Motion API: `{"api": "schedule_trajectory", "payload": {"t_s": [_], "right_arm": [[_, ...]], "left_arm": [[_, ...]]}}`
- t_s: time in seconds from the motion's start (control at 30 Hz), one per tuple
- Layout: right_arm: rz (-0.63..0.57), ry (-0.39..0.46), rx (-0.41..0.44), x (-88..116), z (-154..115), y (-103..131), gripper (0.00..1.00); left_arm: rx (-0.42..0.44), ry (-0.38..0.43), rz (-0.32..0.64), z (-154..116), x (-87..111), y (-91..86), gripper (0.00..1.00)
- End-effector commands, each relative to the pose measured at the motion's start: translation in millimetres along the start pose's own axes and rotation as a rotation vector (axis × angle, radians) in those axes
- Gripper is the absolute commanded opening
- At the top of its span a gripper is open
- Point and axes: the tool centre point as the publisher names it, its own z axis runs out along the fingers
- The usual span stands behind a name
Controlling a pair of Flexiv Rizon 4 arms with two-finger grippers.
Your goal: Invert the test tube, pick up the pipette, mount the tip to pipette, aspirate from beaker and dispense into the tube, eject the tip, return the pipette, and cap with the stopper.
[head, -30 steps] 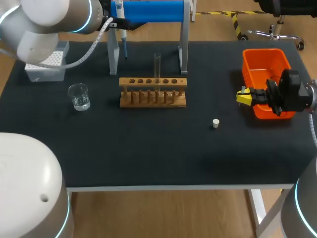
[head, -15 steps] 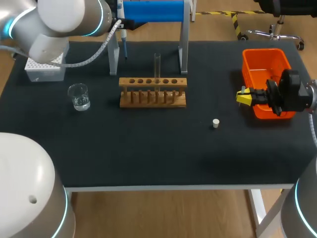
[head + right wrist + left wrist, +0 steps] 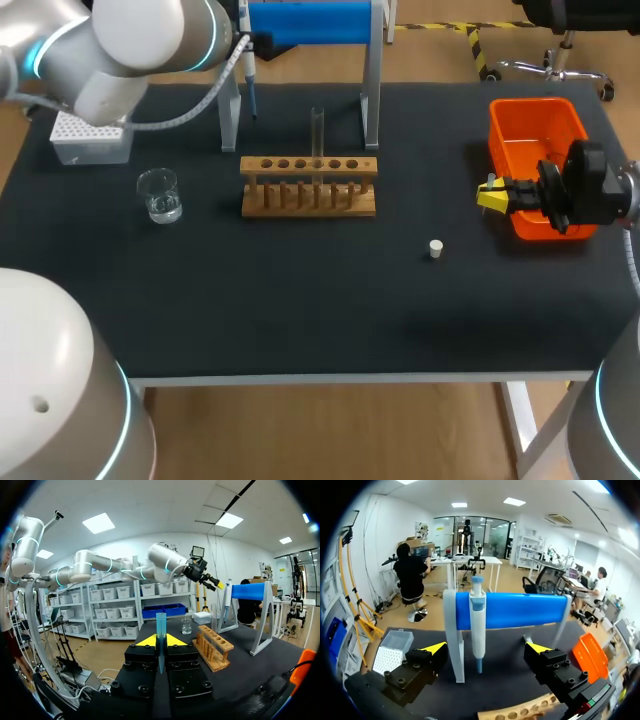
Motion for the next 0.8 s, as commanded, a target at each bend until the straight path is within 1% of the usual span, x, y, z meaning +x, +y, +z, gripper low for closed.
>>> {"api": "schedule_trajectory", "payload": {"t_s": [0.03,0.27,0.57,0.8], "right_arm": [[0.000,0.002,0.000,0.2,-1.0,-0.5,0.00],[0.000,0.002,0.000,0.2,-1.0,-0.5,0.00],[0.000,0.002,0.000,0.2,-1.0,-0.5,0.00],[0.000,0.002,0.000,0.2,-1.0,-0.5,0.00]], "left_arm": [[0.008,0.002,-0.005,16.8,-0.1,-6.2,1.00],[0.020,0.001,-0.012,33.0,-2.8,-12.0,1.00],[0.018,0.015,-0.019,48.1,-2.3,-11.0,1.00],[0.015,0.025,-0.013,54.7,2.1,-10.4,1.00]]}}
